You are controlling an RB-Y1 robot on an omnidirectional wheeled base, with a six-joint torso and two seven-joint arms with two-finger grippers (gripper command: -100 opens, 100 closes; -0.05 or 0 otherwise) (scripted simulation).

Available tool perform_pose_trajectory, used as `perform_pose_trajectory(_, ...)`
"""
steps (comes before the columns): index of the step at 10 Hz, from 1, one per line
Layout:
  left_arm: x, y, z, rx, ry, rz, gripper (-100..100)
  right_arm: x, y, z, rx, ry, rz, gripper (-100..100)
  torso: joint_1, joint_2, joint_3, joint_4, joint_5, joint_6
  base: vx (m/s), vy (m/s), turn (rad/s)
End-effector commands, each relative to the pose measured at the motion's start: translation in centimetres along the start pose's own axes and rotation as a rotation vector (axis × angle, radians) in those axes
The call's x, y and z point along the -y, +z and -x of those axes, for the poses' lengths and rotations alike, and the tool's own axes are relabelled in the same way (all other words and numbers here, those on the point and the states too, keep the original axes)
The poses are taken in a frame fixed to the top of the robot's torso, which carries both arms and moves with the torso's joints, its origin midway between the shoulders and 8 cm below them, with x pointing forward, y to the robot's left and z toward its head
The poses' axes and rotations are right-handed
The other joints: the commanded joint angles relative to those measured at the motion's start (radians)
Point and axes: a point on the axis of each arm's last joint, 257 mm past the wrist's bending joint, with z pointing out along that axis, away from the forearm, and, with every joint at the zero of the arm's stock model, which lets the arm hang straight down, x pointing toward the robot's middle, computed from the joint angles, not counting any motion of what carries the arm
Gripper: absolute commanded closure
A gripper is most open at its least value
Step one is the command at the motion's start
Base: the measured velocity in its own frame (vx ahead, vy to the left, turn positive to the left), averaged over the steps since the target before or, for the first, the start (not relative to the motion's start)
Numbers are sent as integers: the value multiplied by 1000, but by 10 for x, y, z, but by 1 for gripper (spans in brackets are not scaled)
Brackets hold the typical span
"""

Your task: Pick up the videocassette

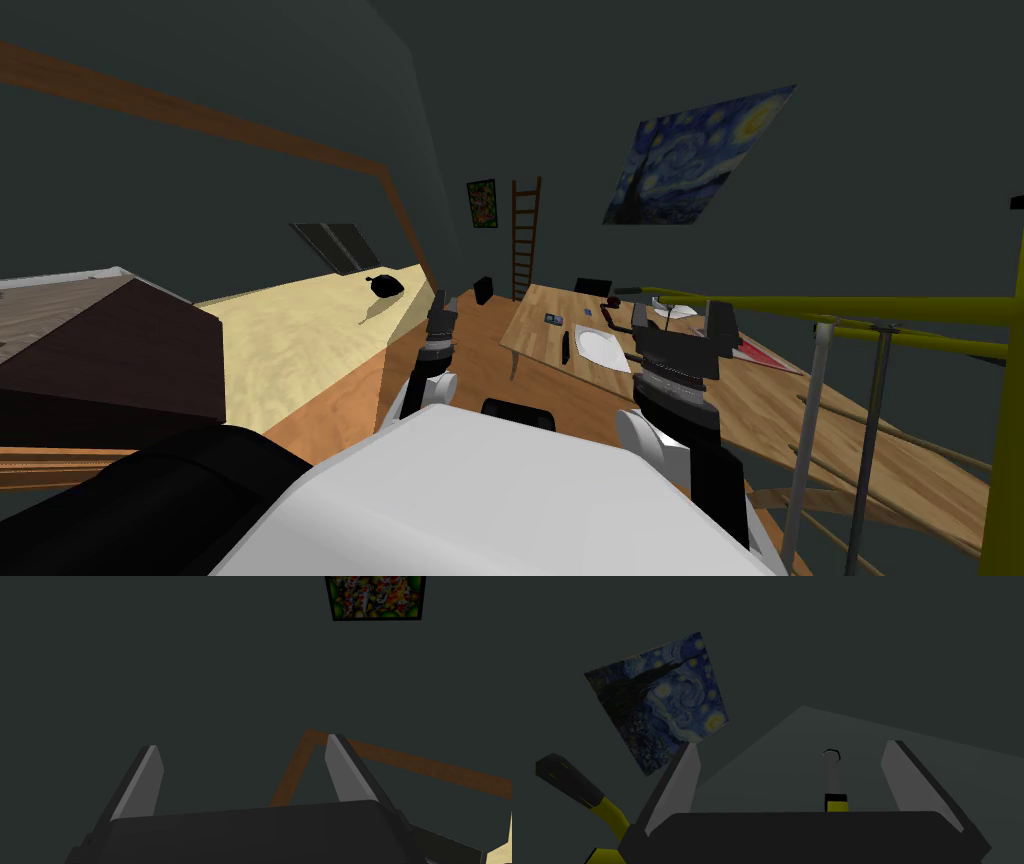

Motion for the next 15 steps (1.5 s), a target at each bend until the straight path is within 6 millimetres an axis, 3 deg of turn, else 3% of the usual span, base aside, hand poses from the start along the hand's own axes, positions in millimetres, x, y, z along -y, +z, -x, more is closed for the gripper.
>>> perform_pose_trajectory(1,0,0,0,0,0,0,0,14,0,0,-20,15,-36,-100,0,0,0,0,0,0,0,46,27)
perform_pose_trajectory(6,0,0,0,0,0,0,0,76,1,11,-60,85,-200,-100,8,-2,-1,0,2,0,8,104,18)
perform_pose_trajectory(7,0,0,0,0,0,0,0,78,0,12,-58,85,-205,-100,8,-2,-1,0,2,0,4,96,2)
perform_pose_trajectory(9,0,0,0,0,0,0,0,113,-1,24,-57,118,-299,-100,5,-1,0,0,1,0,11,84,16)
perform_pose_trajectory(10,0,0,0,0,0,0,0,115,-2,25,-55,121,-303,-100,6,-1,-1,0,1,0,6,76,5)
perform_pose_trajectory(14,0,0,0,0,0,0,0,173,-7,53,-15,177,-462,-100,5,-1,-1,0,1,0,14,87,8)
perform_pose_trajectory(15,0,0,0,0,0,0,0,175,-8,54,-13,176,-468,-100,5,-1,-1,0,1,0,8,66,3)
